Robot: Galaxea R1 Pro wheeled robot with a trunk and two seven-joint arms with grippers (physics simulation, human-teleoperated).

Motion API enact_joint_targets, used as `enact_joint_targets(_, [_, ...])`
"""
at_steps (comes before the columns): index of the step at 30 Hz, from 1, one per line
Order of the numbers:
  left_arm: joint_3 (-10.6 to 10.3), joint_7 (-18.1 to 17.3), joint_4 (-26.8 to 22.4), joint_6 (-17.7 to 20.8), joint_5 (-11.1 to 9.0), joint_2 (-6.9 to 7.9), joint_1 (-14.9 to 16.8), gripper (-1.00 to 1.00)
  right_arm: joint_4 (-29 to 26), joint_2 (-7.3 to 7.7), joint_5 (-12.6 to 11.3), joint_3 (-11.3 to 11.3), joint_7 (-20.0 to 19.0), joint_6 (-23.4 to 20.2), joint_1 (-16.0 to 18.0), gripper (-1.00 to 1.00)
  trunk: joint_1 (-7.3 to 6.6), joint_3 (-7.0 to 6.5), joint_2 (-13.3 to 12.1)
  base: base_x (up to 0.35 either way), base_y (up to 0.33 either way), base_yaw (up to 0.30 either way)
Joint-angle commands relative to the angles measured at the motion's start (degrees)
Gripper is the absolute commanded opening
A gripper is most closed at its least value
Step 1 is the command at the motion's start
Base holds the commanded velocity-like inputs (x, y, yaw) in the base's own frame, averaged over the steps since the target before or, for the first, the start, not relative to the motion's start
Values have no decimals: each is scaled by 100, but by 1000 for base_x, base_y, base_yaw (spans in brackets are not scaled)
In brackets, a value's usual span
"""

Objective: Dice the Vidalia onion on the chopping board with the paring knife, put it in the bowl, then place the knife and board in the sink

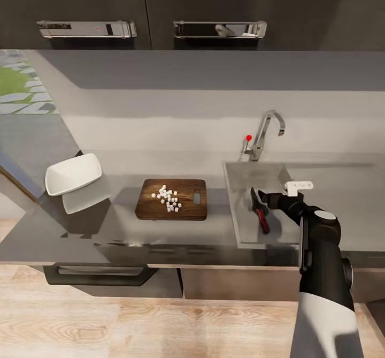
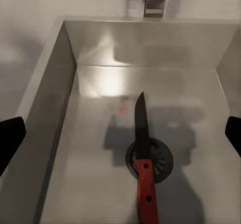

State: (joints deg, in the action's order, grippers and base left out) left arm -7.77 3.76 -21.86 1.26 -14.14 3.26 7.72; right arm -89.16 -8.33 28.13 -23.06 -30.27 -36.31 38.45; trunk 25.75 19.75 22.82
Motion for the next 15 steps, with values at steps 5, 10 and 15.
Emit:
enact_joint_targets(5, [-47,38,-11,14,-54,8,-1,100,2,-3,53,-14,-66,-16,5,100,3,10,10,0,215,0])
enact_joint_targets(10, [-48,38,-11,14,-54,8,0,100,4,-2,52,-14,-67,-17,5,100,3,10,10,0,297,0])
enact_joint_targets(15, [-48,38,-11,14,-54,8,1,100,4,-2,52,-14,-67,-21,5,100,3,10,10,0,305,0])
